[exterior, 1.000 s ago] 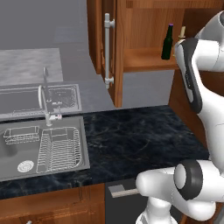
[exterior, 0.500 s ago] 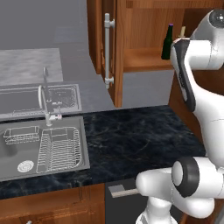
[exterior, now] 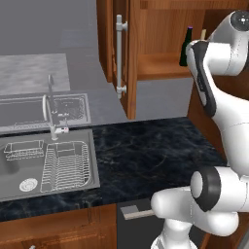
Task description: Get the candle and the beer from the cabinet and move them to the dining counter.
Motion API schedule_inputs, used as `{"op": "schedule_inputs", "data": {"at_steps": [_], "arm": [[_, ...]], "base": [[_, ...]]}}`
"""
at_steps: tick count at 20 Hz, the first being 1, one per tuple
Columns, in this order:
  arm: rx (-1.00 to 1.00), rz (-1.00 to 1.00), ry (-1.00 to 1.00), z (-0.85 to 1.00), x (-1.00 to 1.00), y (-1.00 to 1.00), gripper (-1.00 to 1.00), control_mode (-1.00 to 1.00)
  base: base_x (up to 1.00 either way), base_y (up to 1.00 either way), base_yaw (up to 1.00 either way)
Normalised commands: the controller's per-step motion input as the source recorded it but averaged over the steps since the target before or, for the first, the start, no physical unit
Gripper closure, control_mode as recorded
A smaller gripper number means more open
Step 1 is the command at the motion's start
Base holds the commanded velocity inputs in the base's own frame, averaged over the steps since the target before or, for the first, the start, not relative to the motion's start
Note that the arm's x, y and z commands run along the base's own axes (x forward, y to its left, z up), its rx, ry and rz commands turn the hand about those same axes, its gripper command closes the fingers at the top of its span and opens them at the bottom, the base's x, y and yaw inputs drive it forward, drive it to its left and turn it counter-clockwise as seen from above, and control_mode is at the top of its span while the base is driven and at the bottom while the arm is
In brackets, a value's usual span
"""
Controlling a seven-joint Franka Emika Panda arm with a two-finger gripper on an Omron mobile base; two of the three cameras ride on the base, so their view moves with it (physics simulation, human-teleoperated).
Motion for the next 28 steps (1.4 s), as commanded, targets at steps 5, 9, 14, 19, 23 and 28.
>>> {"op": "schedule_inputs", "data": {"at_steps": [5,9,14,19,23,28], "arm": [[0.07,0.18,-0.16,0.00,0.35,0.00,-1.00,-1.00],[0.01,0.12,-0.23,0.00,0.26,0.00,-1.00,-1.00],[0.00,0.05,-0.21,0.00,0.21,0.00,-1.00,-1.00],[0.00,-0.01,-0.04,0.00,0.25,0.00,-1.00,-1.00],[0.00,-0.01,0.00,0.05,0.26,0.00,-1.00,-1.00],[0.00,0.00,0.00,0.19,0.27,0.00,-1.00,-1.00]], "base": [[0.00,0.00,0.00],[0.00,0.00,0.00],[0.00,0.00,0.00],[0.00,0.00,0.00],[0.00,0.00,0.00],[0.00,0.00,0.00]]}}
